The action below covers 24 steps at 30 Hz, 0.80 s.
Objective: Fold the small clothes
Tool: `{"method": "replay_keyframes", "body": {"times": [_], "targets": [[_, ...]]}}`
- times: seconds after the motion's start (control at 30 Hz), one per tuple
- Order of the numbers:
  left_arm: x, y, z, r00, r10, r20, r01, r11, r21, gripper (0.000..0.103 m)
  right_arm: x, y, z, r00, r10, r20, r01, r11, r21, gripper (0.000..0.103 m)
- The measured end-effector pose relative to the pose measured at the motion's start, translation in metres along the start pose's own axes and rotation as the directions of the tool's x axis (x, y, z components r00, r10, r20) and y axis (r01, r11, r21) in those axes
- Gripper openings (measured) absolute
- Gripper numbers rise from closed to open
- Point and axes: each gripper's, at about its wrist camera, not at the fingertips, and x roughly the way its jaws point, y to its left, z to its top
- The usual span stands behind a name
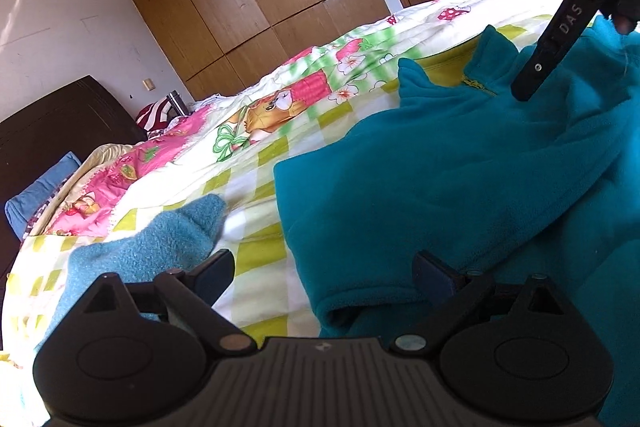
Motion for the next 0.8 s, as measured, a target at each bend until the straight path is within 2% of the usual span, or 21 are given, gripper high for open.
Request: {"method": "replay_keyframes", "body": {"times": [0.1,0.2,0.33,0.4,0.47,0.53,0.63,0.73,0.77,0.8], "targets": [[0.001,0.003,0.000,1.000,-0.011,-0.002,0.011,1.000,-0.016,0.103,0.021,0.001,0.002,0.996,0.029,-0.085,-0.037,0.994,-0.101,0.026],[0.001,0.005,0.002,1.000,-0.015,0.005,0.015,1.000,-0.018,0.103,0.043,-0.002,0.000,0.983,0.040,-0.179,-0.067,0.987,-0.145,0.028],[0.002,0.005,0.002,1.000,-0.018,0.011,0.018,1.000,-0.012,0.103,0.051,-0.001,0.002,0.970,0.080,-0.230,-0.120,0.979,-0.165,0.029],[0.002,0.005,0.002,1.000,-0.018,0.013,0.018,1.000,-0.014,0.103,0.050,0.002,0.004,0.968,0.077,-0.240,-0.121,0.977,-0.173,0.013],[0.000,0.006,0.003,1.000,-0.012,0.020,0.012,1.000,-0.020,0.103,0.046,0.005,0.007,0.973,0.058,-0.224,-0.100,0.979,-0.179,0.005],[-0.001,0.008,0.005,0.999,-0.008,0.034,0.009,1.000,-0.029,0.103,0.038,0.008,0.010,0.983,0.045,-0.175,-0.076,0.982,-0.175,0.004],[-0.003,0.011,0.011,0.998,0.010,0.060,-0.007,0.999,-0.040,0.103,0.025,0.009,0.029,0.998,0.037,-0.054,-0.044,0.990,-0.136,0.003],[0.002,0.009,0.015,0.999,0.015,0.045,-0.015,1.000,-0.018,0.103,0.018,0.010,0.047,0.999,0.020,0.043,-0.014,0.992,-0.123,0.004],[0.008,0.006,0.013,0.999,0.019,0.025,-0.019,1.000,0.004,0.103,0.024,0.010,0.052,0.999,0.022,0.037,-0.017,0.993,-0.117,0.007],[0.014,0.004,0.010,1.000,0.015,-0.004,-0.015,1.000,0.024,0.103,0.033,0.009,0.053,1.000,0.025,-0.012,-0.026,0.993,-0.114,0.009]]}}
